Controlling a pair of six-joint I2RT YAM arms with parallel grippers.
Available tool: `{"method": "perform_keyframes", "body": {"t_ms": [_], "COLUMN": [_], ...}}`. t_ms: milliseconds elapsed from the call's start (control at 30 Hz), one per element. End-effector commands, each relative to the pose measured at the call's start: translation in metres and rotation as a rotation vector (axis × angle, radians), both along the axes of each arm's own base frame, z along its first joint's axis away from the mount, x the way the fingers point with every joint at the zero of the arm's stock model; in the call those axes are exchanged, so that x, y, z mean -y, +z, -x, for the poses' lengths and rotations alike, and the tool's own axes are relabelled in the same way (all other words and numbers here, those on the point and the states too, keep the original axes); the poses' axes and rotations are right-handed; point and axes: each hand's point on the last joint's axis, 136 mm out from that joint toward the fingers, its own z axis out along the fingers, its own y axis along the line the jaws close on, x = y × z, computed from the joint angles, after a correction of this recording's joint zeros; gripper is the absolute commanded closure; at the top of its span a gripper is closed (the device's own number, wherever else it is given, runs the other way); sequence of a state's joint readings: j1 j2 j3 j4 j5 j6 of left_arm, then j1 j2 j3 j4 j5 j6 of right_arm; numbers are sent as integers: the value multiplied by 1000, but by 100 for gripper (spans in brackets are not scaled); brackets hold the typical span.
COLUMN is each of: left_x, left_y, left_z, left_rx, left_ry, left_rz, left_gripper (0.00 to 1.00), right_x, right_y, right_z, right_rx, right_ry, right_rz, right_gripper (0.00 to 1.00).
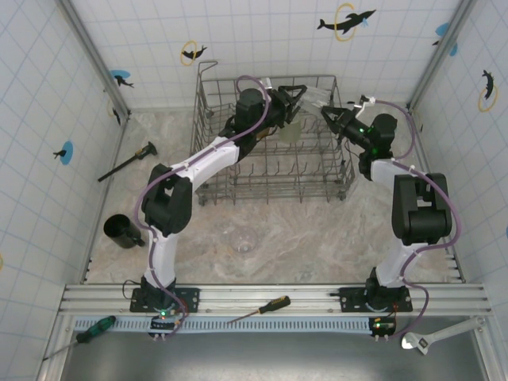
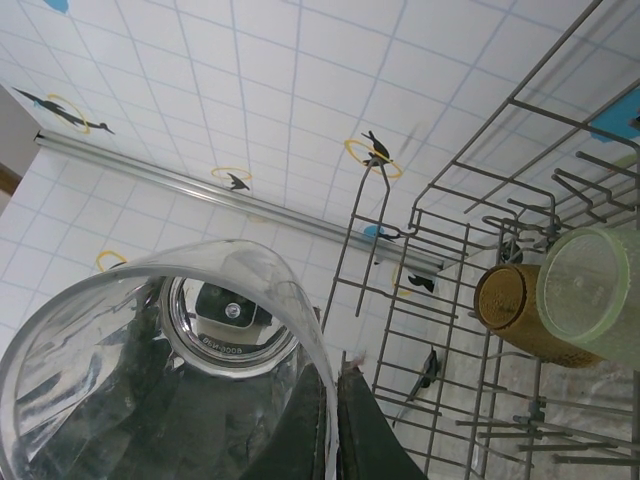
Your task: Load the cups into the dish rack
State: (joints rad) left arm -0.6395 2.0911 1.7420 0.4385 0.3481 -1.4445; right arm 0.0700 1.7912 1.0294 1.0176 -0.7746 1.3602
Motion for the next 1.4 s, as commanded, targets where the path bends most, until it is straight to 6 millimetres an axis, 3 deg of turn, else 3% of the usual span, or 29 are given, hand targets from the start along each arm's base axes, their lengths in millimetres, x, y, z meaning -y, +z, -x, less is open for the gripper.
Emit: {"method": "perform_keyframes", "body": {"t_ms": [0,67,200,367,600,833,900,967,1167,1367], "left_x": [11,11,15,20,13,12,17,20,21,31], "left_y": [2,2,7,20,0,-15,-31,-29,-39,-43], "left_z": [3,2,-5,-28,-50,-69,-79,-84,-86,-78], "left_rx": [29,31,72,177,245,338,344,368,423,504], "left_ry": [-42,-40,-29,27,125,203,210,219,235,217], "left_rz": [22,24,-5,-107,-211,-309,-340,-356,-450,-564], "left_gripper": [100,100,100,100,100,100,100,100,100,100], "right_x": [-4,-3,7,25,69,101,107,114,126,126], "right_y": [19,20,26,26,16,14,17,20,22,20], "right_z": [-3,-4,-2,-1,17,42,51,61,81,90], "right_rx": [68,70,80,61,36,35,44,51,62,62], "right_ry": [19,18,-19,-65,-168,-273,-295,-322,-393,-406], "right_rz": [11,15,15,101,171,279,308,328,414,462], "right_gripper": [100,95,57,44,20,12,8,5,2,0]}}
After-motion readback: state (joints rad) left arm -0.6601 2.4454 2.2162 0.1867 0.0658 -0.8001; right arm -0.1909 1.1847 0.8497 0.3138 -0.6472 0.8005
